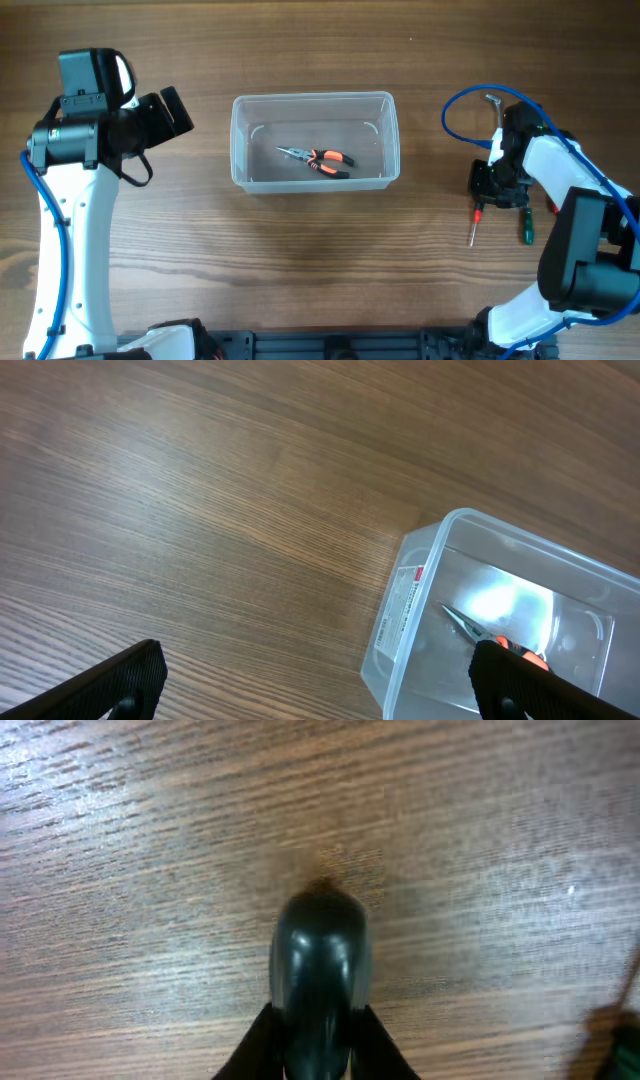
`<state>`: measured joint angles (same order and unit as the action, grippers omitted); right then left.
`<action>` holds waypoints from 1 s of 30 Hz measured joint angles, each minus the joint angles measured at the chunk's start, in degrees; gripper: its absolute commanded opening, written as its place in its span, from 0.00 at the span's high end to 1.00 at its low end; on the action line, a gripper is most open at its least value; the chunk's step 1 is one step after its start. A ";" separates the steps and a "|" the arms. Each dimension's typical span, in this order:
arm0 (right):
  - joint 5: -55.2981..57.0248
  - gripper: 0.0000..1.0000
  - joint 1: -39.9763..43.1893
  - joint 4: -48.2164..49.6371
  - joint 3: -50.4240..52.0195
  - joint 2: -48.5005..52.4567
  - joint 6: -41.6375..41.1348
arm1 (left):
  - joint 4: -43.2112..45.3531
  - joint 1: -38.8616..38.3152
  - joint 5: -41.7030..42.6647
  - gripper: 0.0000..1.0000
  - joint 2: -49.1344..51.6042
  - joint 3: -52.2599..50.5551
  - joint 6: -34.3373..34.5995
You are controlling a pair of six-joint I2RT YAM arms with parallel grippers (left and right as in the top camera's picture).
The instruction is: Pack container
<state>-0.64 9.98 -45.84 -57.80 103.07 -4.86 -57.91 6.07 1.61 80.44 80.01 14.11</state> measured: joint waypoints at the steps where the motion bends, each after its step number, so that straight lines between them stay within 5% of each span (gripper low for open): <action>1: -0.28 0.96 0.00 -0.33 -0.09 0.00 0.15 | 0.00 0.00 0.00 0.00 0.00 0.00 0.00; 11: -4.74 0.96 -0.13 -4.20 -3.67 0.92 0.46 | -0.02 0.00 0.00 0.00 0.00 0.00 0.00; 17: -6.45 0.96 -6.01 -13.68 -26.08 -1.92 5.55 | -0.02 0.00 0.00 0.00 0.02 0.00 0.00; 21: -6.88 0.95 -17.33 -17.49 -39.01 -5.14 15.87 | 0.00 0.00 0.00 0.00 0.02 0.00 -0.02; 30: -7.56 0.95 -39.69 -18.49 -40.61 -2.64 51.10 | 0.00 0.00 0.00 0.00 0.00 0.00 0.04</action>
<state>-8.21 -29.71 -64.34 -98.41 100.42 46.24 -57.91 6.07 1.61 80.44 80.01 14.15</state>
